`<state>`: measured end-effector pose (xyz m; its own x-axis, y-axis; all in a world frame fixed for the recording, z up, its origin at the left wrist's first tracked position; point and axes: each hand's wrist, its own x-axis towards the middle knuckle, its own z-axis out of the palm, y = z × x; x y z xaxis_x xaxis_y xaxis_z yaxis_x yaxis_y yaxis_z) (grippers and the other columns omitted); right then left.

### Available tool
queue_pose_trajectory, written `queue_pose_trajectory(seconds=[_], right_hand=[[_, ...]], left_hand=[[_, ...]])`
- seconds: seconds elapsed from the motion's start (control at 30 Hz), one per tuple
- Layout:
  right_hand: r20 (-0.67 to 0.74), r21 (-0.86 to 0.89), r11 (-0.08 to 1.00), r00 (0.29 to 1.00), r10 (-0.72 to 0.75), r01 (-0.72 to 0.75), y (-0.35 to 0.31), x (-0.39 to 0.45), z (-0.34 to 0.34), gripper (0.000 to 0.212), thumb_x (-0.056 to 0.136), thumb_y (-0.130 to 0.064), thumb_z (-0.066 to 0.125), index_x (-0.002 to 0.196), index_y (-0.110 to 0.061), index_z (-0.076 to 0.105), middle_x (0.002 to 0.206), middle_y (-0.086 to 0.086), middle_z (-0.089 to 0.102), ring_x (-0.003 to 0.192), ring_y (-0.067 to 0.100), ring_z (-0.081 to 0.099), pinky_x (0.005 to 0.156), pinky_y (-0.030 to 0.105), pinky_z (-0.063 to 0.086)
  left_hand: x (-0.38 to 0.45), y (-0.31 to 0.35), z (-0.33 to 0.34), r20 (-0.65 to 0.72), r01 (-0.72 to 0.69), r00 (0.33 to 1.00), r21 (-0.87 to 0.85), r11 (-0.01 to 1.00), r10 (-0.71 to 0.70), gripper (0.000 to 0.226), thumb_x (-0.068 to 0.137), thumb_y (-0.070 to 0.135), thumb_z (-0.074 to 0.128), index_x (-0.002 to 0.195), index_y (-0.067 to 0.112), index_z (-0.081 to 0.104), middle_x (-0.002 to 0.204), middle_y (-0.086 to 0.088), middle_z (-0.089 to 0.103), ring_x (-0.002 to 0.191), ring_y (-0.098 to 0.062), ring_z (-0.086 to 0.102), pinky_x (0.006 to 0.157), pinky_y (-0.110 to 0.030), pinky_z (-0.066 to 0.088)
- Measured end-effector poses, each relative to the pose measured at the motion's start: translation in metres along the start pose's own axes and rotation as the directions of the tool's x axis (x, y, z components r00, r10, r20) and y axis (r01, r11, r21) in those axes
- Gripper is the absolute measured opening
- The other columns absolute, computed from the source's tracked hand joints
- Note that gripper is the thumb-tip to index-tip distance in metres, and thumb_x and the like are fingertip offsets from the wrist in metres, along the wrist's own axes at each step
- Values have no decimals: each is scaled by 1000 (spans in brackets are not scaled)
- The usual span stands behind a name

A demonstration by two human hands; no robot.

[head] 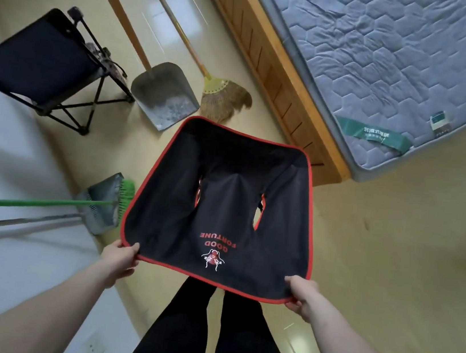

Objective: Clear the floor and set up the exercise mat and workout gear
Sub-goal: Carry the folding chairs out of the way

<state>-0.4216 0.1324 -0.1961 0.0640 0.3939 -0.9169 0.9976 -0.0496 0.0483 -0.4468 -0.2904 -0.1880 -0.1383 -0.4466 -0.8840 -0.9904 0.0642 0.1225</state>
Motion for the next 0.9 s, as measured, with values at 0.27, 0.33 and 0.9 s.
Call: queue_pose_trajectory(seconds=[0.27, 0.33, 0.9], right_hand=[[-44, 154, 958, 970, -239, 243, -46, -32, -55, 18, 94, 1, 55, 106, -6, 66, 81, 11, 68, 62, 26, 63, 73, 40, 62], [-4, 183, 942, 958, -287, 283, -62, -52, -71, 20, 92, 4, 49, 103, -5, 63, 81, 13, 68, 64, 29, 65, 69, 42, 62], [13, 360, 863, 923, -384, 354, 13, -116, -124, 13, 92, 9, 45, 97, -1, 51, 98, 25, 66, 80, 34, 67, 60, 43, 61]], left_hand=[[-73, 84, -6, -47, -211, 975, 135, 968, 219, 9, 97, 25, 61, 104, 19, 64, 89, -8, 75, 86, -21, 73, 59, -27, 51], [-95, 96, -9, -14, -221, 975, 90, 971, 224, 11, 98, 24, 59, 108, 19, 61, 99, -9, 72, 92, -24, 73, 59, -31, 56], [-172, 50, -22, -12, -391, 919, 97, 915, 394, 8, 102, 13, 52, 102, 5, 55, 97, -15, 70, 85, -29, 74, 63, -41, 61]])
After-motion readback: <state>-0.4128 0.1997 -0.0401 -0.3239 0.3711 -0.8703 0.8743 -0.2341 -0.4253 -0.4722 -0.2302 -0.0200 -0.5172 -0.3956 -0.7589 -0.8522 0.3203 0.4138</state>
